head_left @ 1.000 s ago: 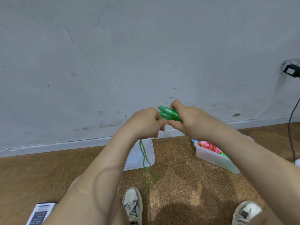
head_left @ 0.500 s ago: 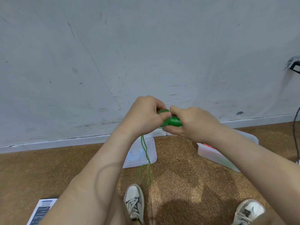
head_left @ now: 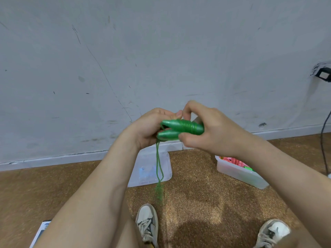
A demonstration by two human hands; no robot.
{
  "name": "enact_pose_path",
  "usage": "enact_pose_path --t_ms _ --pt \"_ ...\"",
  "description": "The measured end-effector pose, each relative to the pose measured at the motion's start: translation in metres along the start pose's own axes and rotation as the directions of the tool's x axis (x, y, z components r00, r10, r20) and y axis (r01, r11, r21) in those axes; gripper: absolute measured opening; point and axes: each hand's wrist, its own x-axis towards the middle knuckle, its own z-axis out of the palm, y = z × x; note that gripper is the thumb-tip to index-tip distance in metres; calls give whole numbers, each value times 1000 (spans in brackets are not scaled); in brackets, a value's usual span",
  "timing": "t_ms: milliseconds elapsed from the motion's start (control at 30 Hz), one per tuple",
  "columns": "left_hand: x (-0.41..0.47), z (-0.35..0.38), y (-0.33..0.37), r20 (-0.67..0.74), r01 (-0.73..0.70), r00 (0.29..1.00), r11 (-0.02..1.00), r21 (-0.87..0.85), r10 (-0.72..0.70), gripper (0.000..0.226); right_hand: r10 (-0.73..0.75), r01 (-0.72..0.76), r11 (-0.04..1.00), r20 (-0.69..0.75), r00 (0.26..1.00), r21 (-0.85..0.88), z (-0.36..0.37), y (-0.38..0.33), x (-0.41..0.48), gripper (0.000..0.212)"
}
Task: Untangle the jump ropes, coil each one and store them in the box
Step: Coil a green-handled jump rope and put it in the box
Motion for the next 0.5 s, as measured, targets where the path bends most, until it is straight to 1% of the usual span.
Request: enact_pose_path --t_ms 33,100,167,233,300,333,400,467,500 --pt "2 3 -1 18 24 1000 999 -40 -23 45 31 -28 993 -20 999 117 -1 0 1 31" --pt "5 14 -1 51 39 998 996 -81 -35 50 84 -55 938 -71 994 341 -2 2 5 30" --pt "8 22 -3 10 20 1000 1000 -16 -19 52 170 -93 876 -123 978 472 -4 4 10 23" --pt "11 26 -3 -66 -25 997 1000 12 26 51 263 -165 849 -129 956 503 -8 6 13 13" --pt "12 26 -3 -128 -88 988 996 -21 85 39 327 -221 821 -118 937 527 -11 10 14 3" --pt "11 25 -2 -155 -118 981 993 -13 114 33 358 -244 806 -116 927 539 -12 13 15 3" --pt "11 25 -1 -212 -159 961 983 93 175 26 421 -297 779 -109 901 552 -14 18 16 7" --pt "12 26 -4 -266 -194 926 942 272 268 24 466 -343 751 -85 881 564 -12 22 18 10" --pt "12 26 -5 -286 -200 902 901 385 323 23 484 -361 734 -70 872 575 -11 24 18 12"
